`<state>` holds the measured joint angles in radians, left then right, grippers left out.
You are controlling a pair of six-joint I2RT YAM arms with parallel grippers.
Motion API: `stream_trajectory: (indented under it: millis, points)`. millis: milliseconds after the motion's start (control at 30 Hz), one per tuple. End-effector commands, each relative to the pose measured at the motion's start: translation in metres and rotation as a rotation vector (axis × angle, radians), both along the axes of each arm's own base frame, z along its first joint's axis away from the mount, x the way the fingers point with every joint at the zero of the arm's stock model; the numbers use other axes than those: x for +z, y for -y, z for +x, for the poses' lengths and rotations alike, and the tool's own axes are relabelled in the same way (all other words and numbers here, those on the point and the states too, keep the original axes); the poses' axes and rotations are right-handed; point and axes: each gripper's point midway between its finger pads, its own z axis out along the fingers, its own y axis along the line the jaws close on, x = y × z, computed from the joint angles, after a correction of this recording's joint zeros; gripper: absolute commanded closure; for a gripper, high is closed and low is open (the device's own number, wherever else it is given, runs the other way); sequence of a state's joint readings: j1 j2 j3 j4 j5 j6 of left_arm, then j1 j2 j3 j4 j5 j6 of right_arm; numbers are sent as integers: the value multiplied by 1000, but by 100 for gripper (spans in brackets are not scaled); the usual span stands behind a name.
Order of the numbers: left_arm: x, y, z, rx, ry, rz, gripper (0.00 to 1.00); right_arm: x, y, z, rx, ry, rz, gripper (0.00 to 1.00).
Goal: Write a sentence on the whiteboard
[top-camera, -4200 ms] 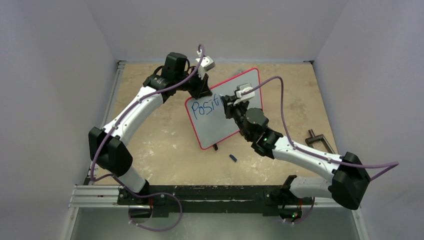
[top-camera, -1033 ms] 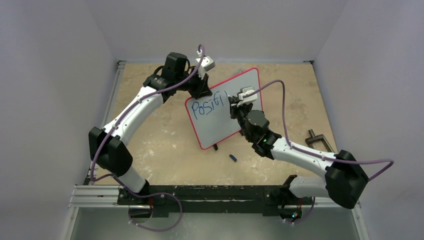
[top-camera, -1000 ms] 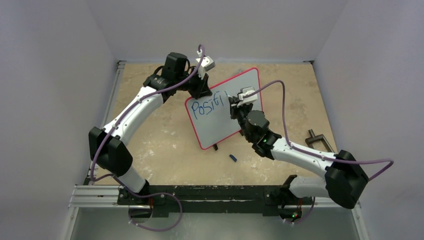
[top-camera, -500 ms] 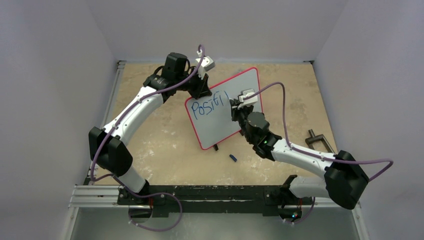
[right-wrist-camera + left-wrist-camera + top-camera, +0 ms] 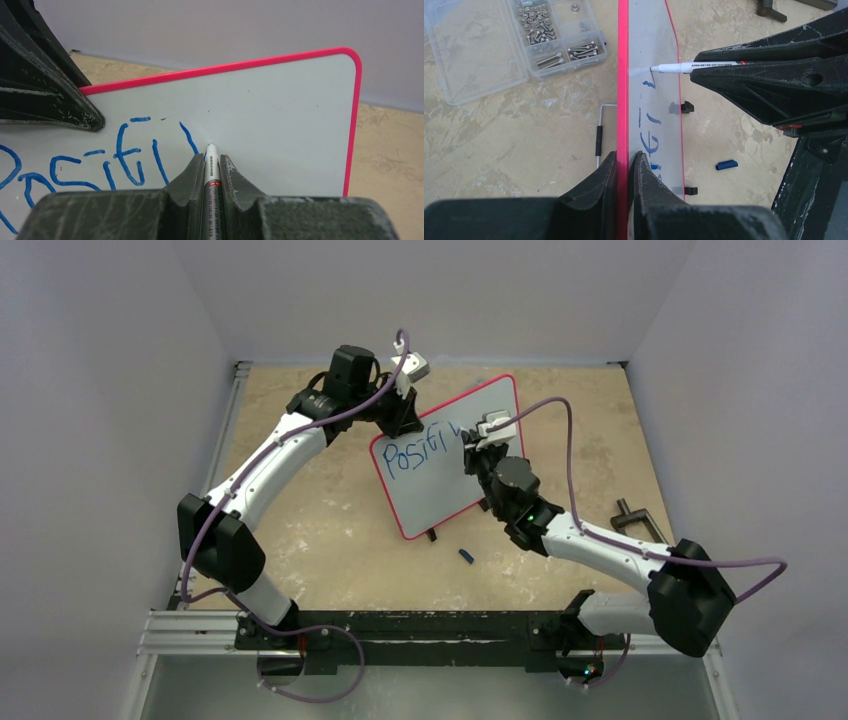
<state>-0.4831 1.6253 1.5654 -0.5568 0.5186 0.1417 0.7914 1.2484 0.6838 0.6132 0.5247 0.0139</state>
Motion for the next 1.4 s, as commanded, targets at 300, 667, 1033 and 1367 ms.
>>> stream_trajectory:
  millis: [300,667,1033,1367]
  points:
    - [-45,-14,-11,-25,-50,168,100,39,-1,18,0,86,-10,100]
    - [-44,-15,-11,-23,-45,171,100,58,7,10,2,115,14,100]
    - [-42,-15,-11,-23,-41,169,100,66,30,-2,-34,161,42,100]
    - [-41,-15,-12,-23,-41,166,100,62,28,3,-21,148,60,100]
